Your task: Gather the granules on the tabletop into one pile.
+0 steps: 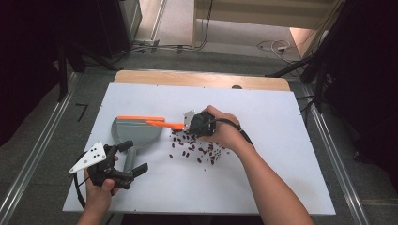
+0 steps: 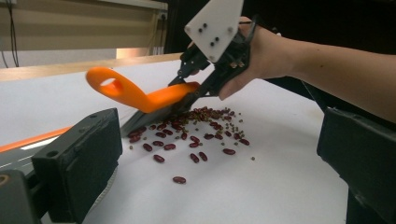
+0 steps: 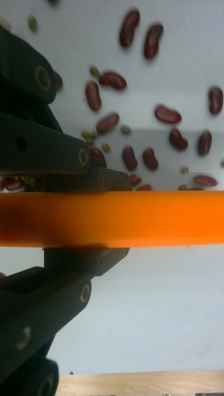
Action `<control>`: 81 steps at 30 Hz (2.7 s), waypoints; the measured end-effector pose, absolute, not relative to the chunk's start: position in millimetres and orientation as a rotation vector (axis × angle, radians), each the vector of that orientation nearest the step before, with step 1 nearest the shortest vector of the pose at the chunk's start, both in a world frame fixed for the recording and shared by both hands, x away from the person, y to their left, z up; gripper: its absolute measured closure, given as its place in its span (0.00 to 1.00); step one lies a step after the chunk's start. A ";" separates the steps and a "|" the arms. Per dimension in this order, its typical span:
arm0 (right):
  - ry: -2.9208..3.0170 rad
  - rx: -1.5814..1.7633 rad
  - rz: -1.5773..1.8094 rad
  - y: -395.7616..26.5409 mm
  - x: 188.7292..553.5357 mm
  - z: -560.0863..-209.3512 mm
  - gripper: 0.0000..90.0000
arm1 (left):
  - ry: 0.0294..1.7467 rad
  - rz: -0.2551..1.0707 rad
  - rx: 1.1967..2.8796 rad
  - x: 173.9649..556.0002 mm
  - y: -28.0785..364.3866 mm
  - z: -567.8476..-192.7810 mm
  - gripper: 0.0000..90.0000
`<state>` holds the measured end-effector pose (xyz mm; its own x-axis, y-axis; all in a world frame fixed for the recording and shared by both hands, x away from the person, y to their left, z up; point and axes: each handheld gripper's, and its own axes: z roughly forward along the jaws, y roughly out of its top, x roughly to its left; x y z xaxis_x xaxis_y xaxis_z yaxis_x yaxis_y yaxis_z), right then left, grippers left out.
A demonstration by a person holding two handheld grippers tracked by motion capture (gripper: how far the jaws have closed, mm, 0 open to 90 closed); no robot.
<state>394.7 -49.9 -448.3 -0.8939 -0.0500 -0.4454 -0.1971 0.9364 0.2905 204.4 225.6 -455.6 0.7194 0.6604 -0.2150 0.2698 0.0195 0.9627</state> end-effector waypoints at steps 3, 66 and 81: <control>2.650 -0.201 0.469 -54.6 385.1 -448.7 0.76 | 0.783 0.356 1.567 204.8 225.4 -456.0 0.01; 3.020 0.911 0.764 -10.2 338.7 -444.3 0.76 | 0.825 0.389 1.523 204.6 246.3 -456.0 0.01; 2.923 1.201 0.720 -44.4 364.6 -446.6 0.76 | 0.819 0.383 1.533 204.8 241.7 -456.3 0.01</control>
<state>364.6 -44.4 -446.6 -0.7210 0.6446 0.2541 0.6889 0.6275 0.3629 204.8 241.7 -456.3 0.6884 0.6892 -0.2259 0.2678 0.0478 0.9623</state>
